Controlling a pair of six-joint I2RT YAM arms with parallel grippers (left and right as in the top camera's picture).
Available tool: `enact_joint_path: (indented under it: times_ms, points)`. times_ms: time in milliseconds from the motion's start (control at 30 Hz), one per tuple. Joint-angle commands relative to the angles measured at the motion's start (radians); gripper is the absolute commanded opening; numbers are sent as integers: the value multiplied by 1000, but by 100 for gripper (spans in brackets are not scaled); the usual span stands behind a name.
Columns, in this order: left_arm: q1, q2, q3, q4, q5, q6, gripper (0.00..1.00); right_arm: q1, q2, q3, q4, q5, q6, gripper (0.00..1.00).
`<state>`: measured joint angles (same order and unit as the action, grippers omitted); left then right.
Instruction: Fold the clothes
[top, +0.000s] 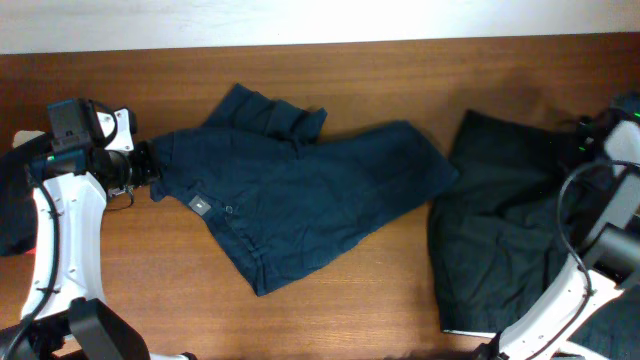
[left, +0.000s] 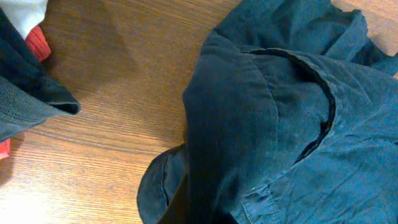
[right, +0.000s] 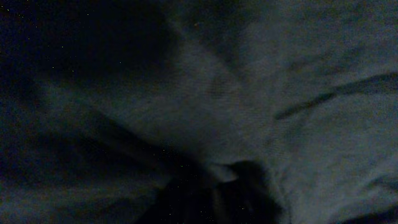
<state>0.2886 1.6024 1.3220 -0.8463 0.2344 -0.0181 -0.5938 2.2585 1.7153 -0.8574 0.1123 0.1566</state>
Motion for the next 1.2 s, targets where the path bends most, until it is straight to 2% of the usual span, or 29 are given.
enact_joint_path:
  times_ms: [0, 33, 167, 233, 333, 500, 533, 600, 633, 700, 767, 867, 1067, 1133, 1167]
  points:
    - [6, -18, 17, 0, 4, 16, 0, -32, 24, 27, -47, -33, 47, 28]
    - [6, -18, 17, 0, 4, 16, 0, -32, 17, 51, -60, -50, 47, 30]
    - [6, -18, 17, -1, 4, 16, 0, 29, -40, 212, -134, -79, 46, 52]
    - [6, -18, 17, -1, 4, 16, 0, 81, -55, 301, -182, -101, 23, 54]
    - [6, -18, 17, -1, 4, 16, 0, 182, -58, 390, -247, -249, -128, 54]
    - [6, -18, 17, -26, 4, 16, 0, 410, -45, 393, -288, -398, -308, 57]
    - [6, -17, 17, -51, -1, 16, 0, 472, -43, 393, -287, -397, -330, 61]
    - [6, -13, 15, -136, -98, 15, 0, 580, -40, 392, -251, -393, -336, 65]
    - [6, -13, 4, -205, -193, 5, 0, 648, -39, 388, -208, -393, -336, 68]
    - [7, -12, -19, -299, -304, -82, 0, 745, -34, 388, -134, -389, -336, 72]
    - [7, -12, -43, -338, -309, -114, 1, 816, -23, 387, -84, -389, -332, 73]
    - [7, -12, -66, -300, -310, -113, 0, 903, 23, 386, -42, -389, -332, 73]
    - [7, -12, -66, -254, -309, -113, 1, 987, 121, 386, -21, -375, -308, 75]
    - [7, -12, -66, -254, -298, -113, 1, 1001, 132, 386, 31, -375, -274, 93]
    - [7, -12, -66, -254, -293, -113, 1, 1006, 133, 386, 55, -375, -246, 96]
